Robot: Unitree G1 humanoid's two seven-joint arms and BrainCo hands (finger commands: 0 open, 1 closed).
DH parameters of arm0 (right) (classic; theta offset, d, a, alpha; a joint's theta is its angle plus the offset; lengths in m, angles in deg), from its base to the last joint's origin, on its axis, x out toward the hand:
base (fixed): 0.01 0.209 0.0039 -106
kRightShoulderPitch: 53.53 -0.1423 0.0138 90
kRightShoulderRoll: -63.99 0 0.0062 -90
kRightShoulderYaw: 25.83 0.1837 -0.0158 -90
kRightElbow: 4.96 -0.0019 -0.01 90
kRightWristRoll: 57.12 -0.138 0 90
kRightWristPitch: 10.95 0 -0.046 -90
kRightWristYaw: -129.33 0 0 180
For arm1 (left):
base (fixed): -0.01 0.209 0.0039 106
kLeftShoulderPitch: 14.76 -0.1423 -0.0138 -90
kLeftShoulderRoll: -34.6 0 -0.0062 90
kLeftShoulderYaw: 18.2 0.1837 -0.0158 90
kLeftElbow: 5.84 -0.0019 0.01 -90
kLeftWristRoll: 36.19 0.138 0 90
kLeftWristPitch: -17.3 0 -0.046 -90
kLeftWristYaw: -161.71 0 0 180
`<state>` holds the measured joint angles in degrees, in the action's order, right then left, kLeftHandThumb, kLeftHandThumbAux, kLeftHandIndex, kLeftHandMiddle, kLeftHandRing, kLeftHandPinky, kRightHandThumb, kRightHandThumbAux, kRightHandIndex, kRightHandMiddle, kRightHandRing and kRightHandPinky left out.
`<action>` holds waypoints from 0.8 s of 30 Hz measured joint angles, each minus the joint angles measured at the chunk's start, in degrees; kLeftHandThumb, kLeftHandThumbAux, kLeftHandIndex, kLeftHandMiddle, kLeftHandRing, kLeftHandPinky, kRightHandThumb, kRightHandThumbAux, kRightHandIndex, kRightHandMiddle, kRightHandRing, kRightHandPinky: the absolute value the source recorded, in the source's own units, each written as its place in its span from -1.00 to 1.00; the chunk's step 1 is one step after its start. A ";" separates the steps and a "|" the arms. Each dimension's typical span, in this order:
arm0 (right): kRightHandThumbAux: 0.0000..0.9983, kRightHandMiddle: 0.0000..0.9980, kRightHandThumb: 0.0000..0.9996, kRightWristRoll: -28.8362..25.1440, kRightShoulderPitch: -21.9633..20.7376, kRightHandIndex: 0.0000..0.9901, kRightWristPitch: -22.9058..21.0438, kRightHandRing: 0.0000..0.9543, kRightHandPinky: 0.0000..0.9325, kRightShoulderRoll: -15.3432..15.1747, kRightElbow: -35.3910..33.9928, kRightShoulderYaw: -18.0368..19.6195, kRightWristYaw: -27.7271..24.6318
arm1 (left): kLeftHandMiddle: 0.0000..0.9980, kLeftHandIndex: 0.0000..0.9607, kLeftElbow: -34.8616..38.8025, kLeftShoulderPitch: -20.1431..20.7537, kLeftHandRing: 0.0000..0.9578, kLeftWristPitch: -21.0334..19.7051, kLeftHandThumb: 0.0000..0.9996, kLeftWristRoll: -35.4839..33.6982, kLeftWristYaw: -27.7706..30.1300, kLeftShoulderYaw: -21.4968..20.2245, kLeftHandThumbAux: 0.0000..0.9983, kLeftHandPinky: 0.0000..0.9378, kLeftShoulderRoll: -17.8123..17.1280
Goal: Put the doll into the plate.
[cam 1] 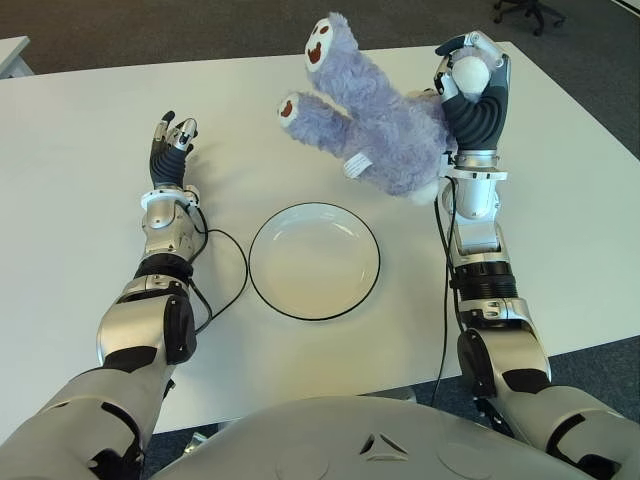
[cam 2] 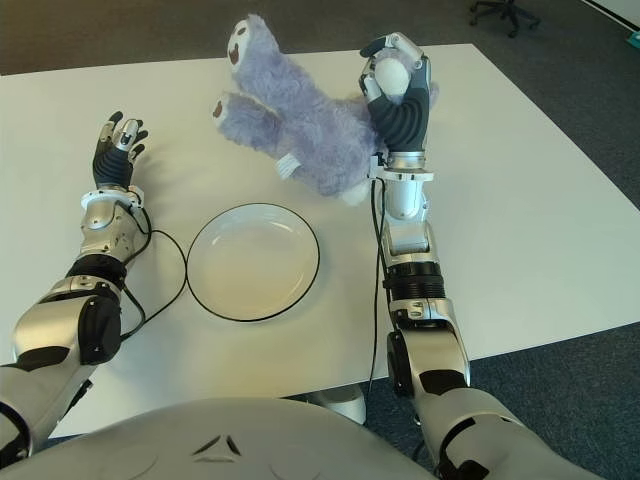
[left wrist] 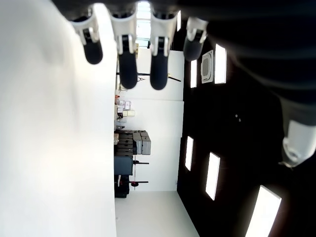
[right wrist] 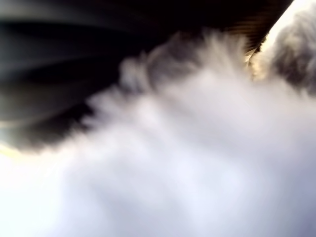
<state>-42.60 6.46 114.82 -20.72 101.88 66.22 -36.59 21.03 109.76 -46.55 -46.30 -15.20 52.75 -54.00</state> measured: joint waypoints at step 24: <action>0.44 0.67 0.40 10.23 0.84 -0.11 0.18 0.77 0.78 0.69 -2.48 -2.72 4.32 | -0.60 -0.79 -0.12 0.39 -0.63 -0.38 -1.00 0.08 -0.79 0.08 0.02 -0.79 0.32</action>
<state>-32.37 7.30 115.00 -20.03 99.40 63.50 -32.27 20.91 110.15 -46.93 -46.22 -15.98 52.83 -53.68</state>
